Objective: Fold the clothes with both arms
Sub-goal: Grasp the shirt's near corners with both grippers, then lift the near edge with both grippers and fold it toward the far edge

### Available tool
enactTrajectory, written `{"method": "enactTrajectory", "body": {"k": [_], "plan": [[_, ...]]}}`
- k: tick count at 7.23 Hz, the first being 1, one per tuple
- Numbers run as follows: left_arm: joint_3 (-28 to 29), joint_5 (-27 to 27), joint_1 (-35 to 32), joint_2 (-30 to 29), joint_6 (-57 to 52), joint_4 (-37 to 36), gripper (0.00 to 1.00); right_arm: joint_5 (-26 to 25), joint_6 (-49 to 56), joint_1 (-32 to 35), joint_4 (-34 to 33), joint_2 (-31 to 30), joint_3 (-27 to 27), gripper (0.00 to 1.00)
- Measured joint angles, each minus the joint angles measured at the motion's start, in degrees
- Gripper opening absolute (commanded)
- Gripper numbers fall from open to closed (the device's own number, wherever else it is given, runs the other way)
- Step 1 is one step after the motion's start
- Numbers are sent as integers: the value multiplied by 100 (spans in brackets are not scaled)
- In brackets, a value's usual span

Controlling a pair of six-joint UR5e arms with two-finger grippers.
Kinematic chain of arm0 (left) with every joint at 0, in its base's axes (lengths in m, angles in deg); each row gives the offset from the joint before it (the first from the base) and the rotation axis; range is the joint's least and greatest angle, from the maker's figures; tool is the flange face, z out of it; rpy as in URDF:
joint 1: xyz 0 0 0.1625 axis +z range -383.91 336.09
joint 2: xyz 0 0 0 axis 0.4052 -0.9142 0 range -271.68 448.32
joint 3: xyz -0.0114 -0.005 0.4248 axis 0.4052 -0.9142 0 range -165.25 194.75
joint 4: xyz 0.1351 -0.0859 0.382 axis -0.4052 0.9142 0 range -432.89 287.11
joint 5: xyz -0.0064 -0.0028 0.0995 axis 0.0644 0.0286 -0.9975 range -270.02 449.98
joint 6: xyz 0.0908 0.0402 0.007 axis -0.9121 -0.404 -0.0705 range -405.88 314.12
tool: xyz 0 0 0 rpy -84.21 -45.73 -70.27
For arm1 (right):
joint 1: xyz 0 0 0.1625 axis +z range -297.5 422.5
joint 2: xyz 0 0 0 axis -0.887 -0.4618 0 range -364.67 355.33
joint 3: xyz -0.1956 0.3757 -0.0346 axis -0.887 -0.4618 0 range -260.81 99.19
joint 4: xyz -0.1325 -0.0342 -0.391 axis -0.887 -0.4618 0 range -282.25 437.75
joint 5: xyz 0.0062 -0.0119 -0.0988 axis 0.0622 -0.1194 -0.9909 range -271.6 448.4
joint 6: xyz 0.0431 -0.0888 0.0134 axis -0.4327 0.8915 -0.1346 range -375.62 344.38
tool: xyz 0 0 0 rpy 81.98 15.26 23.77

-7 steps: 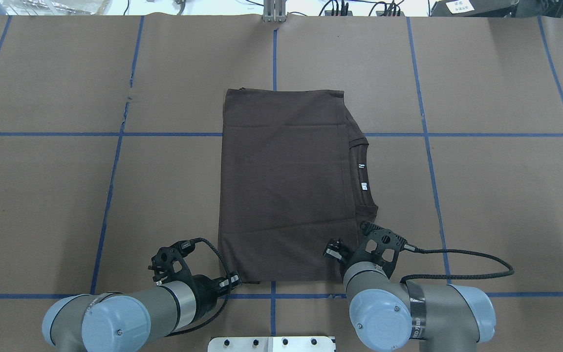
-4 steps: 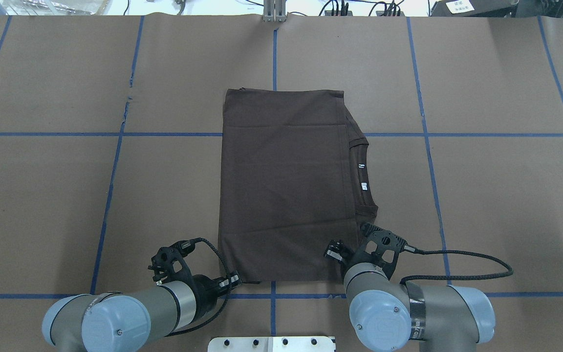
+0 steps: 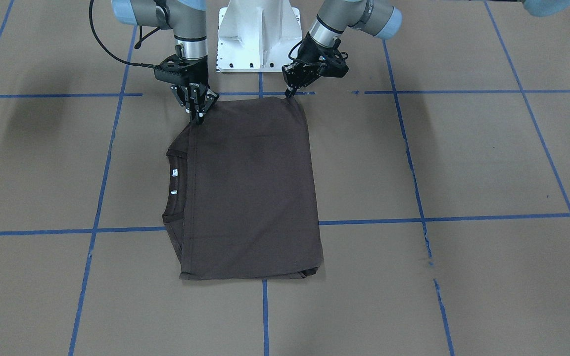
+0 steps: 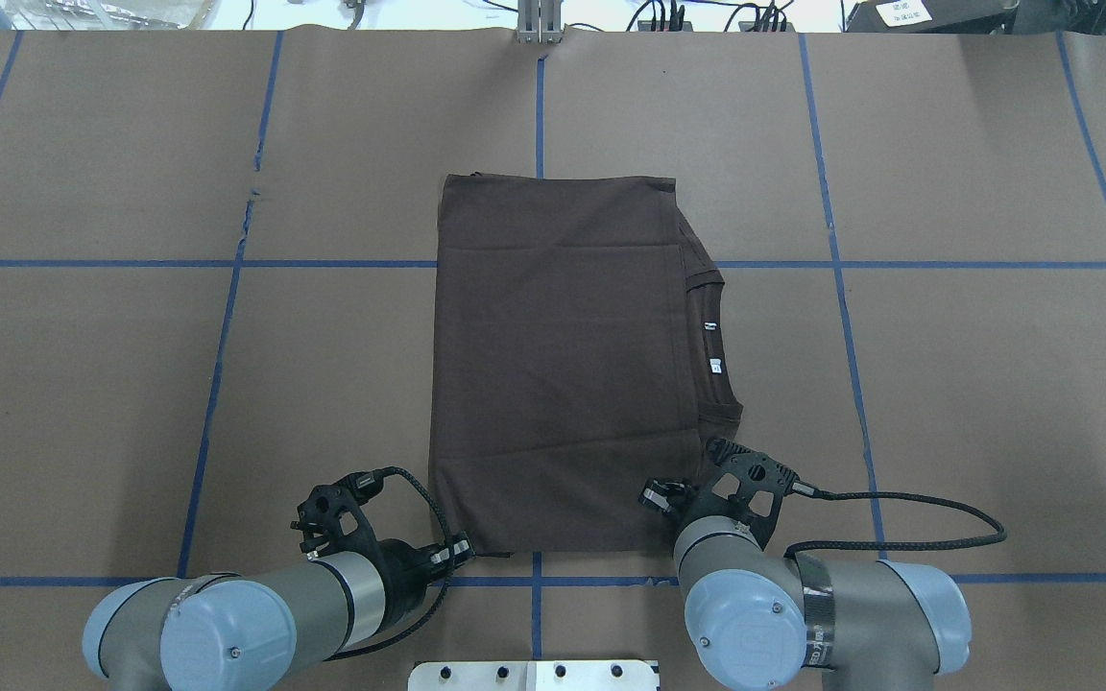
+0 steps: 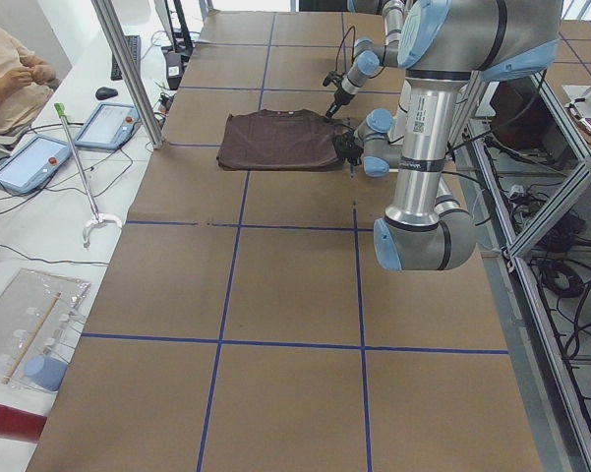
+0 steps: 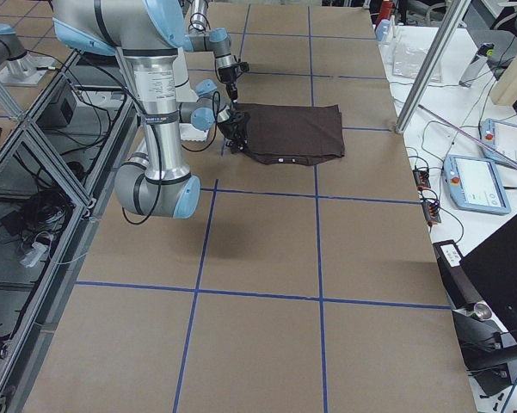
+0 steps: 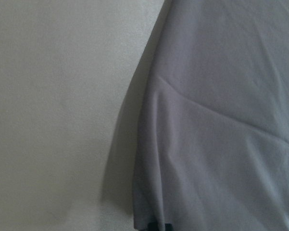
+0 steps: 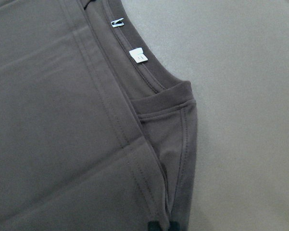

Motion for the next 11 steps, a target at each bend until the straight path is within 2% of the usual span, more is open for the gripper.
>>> {"method": "enactTrajectory", "body": {"k": [3, 5, 7, 9, 10, 11], "plan": [[-52, -5, -13, 2, -5, -2, 0, -9, -6, 11, 1, 24, 54, 0], [-506, 69, -86, 64, -70, -235, 0, -1, -1, 53, -3, 40, 373, 0], [-1658, 331, -130, 53, -91, -1377, 0, 23, 0, 77, -262, 43, 982, 0], [-2981, 554, -109, -25, -41, -2782, 0, 92, -32, -77, -1195, 37, 2002, 0], [-3369, 607, -107, -115, -45, -3313, 0, 132, -43, -169, -1521, 40, 2319, 0], [-3404, 652, -163, -214, -132, -3597, 0, 152, -42, -212, -1655, 114, 2316, 0]]}}
